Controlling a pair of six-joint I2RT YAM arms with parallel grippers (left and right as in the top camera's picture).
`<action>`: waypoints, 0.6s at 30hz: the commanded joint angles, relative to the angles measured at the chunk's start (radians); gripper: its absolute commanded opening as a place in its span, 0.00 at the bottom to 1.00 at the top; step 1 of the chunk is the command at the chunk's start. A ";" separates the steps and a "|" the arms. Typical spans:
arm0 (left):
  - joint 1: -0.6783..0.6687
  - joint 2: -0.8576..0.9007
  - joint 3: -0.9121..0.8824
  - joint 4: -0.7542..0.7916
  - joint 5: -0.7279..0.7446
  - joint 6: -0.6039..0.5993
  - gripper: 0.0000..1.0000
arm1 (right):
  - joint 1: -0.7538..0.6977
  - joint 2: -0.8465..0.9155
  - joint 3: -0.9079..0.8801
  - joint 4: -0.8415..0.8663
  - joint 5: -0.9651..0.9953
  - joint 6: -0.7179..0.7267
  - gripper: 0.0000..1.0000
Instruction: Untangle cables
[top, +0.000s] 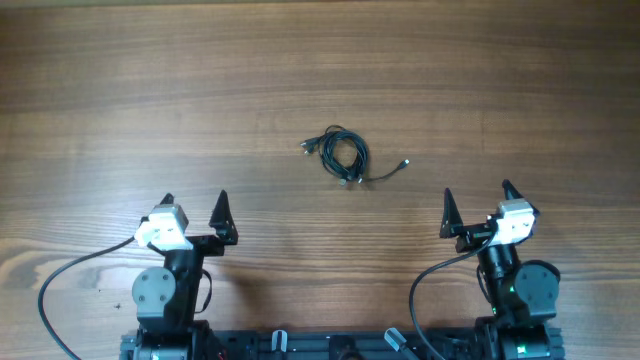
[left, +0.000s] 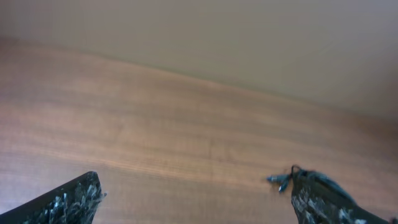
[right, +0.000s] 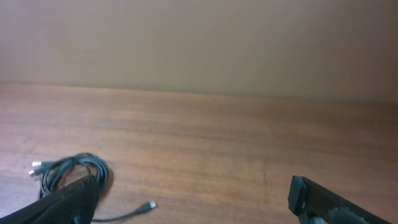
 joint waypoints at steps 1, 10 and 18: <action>0.006 0.096 0.079 -0.046 -0.011 -0.010 1.00 | 0.004 0.064 0.073 -0.019 0.029 -0.002 1.00; 0.006 0.605 0.415 -0.179 -0.001 -0.009 1.00 | 0.004 0.428 0.298 -0.106 0.028 0.070 1.00; 0.006 0.972 0.795 -0.513 0.067 -0.009 1.00 | 0.004 0.816 0.699 -0.496 0.029 0.067 1.00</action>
